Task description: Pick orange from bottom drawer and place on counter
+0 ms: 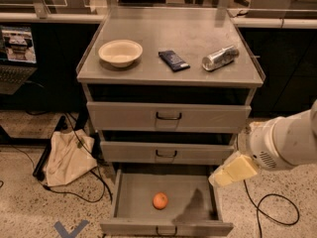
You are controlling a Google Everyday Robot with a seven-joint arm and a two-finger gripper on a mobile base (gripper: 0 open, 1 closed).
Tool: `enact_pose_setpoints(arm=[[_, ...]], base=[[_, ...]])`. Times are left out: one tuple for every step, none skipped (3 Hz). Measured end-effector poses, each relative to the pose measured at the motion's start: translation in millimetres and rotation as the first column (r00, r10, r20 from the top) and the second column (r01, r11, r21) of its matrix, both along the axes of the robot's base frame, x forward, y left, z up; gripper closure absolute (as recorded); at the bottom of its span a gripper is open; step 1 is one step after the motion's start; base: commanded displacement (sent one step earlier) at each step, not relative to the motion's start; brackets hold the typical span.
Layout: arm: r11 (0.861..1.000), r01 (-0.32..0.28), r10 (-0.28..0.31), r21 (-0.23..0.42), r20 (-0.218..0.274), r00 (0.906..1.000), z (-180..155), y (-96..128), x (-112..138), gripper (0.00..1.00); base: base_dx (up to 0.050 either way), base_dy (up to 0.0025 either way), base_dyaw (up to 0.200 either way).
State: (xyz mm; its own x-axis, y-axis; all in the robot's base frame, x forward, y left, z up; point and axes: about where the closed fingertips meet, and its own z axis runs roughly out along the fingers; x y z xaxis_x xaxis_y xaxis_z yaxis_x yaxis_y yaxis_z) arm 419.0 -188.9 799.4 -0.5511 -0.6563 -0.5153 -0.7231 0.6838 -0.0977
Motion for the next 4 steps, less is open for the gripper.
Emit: enact_pose_setpoints(arm=[[1.0,-0.01,0.009,0.029,0.034,0.9994,-37,20,34,0.0],[0.999,-0.005,0.004,0.033,0.038,0.9993,-39,19,33,0.0],[0.998,0.022,-0.025,0.058,0.059,0.998,-51,13,29,0.0],[0.996,0.016,-0.019,0.09,0.04,0.999,-89,22,31,0.0]], base=[[0.0,0.0,0.0],[0.0,0.0,0.0],[0.0,0.0,0.0],[0.0,0.0,0.0]])
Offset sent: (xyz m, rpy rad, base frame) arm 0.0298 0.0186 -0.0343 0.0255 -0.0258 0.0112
